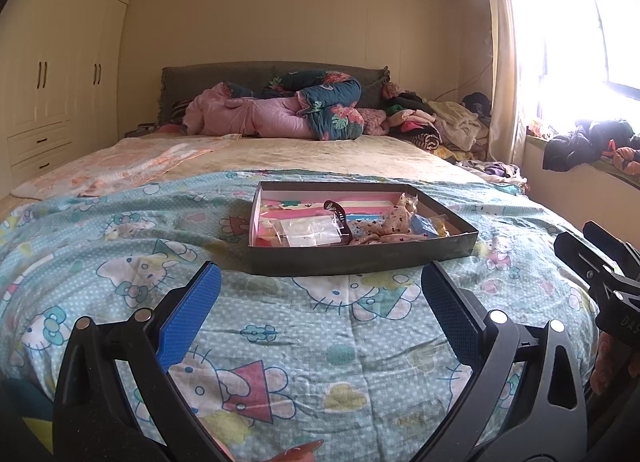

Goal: Organize jewelry

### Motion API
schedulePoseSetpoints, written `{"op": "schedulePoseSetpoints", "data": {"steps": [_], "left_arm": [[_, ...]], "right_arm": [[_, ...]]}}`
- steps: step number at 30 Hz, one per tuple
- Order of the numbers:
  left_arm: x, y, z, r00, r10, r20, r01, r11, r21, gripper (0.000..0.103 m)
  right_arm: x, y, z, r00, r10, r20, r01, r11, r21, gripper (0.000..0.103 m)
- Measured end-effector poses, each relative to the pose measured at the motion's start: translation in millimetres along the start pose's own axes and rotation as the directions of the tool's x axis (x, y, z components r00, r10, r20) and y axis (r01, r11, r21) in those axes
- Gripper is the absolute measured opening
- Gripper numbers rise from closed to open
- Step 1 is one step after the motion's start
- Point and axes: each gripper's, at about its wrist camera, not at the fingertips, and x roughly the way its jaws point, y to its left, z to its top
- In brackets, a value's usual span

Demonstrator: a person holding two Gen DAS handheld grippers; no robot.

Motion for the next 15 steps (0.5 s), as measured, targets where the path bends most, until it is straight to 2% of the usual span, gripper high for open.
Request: {"op": "schedulePoseSetpoints", "data": {"steps": [15], "left_arm": [[0.2,0.6,-0.3,1.0,0.003,0.002,-0.003,1.0,0.001,0.092]], "right_arm": [[0.9,0.6,-0.9,1.0,0.005,-0.004,-0.005,1.0,-0.004,0.097]]}}
